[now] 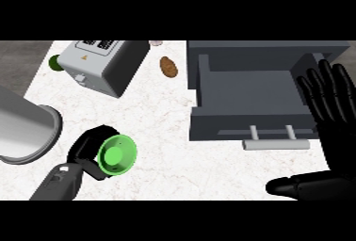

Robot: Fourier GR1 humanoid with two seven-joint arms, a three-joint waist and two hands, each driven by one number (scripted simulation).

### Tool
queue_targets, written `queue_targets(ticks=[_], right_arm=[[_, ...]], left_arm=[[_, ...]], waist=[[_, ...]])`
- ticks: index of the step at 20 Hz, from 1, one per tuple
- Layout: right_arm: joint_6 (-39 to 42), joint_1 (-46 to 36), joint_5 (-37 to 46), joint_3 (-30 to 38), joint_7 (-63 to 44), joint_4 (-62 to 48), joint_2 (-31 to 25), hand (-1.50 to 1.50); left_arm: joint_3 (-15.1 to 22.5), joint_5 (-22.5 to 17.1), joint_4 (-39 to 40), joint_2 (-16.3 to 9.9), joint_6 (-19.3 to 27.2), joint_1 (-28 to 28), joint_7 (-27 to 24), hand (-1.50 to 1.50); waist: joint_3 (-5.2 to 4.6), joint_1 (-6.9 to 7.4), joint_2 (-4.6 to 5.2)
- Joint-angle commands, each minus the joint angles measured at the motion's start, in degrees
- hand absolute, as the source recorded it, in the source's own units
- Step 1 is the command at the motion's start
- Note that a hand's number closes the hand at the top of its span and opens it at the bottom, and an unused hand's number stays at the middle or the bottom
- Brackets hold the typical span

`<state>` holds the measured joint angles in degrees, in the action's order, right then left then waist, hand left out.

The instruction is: Pick up the cup, place it into the drawer and close the drawer

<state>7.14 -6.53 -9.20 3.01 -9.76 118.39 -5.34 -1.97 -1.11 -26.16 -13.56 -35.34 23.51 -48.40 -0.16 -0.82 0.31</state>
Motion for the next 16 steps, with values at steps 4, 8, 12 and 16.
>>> queue_targets(ticks=[4, 8, 12, 16], right_arm=[[-0.4, 1.5, 0.2, 0.3, 0.0, 0.9, 0.2, -1.50], [0.4, 3.0, 0.8, -0.6, 0.5, 1.9, 0.2, -1.50], [-0.4, 1.1, -0.5, 0.3, -1.5, 2.8, 0.0, -1.50], [1.0, 2.4, -2.1, 2.0, -0.9, 2.4, -1.0, -1.50]], left_arm=[[-10.5, -9.1, -2.5, 4.7, 13.3, -2.7, -7.6, 1.50], [-13.5, -10.8, -4.2, 5.8, 20.3, -4.1, -11.4, 1.50], [-12.0, -11.6, -10.9, 8.0, 19.8, -5.8, -11.2, 1.50], [-8.7, -12.1, -21.2, 9.9, 19.7, -6.6, -5.0, 1.50]], waist=[[0.15, 1.52, -0.52], [0.13, 0.82, -0.38], [0.17, 1.11, -0.45], [0.22, 1.17, -0.56]])
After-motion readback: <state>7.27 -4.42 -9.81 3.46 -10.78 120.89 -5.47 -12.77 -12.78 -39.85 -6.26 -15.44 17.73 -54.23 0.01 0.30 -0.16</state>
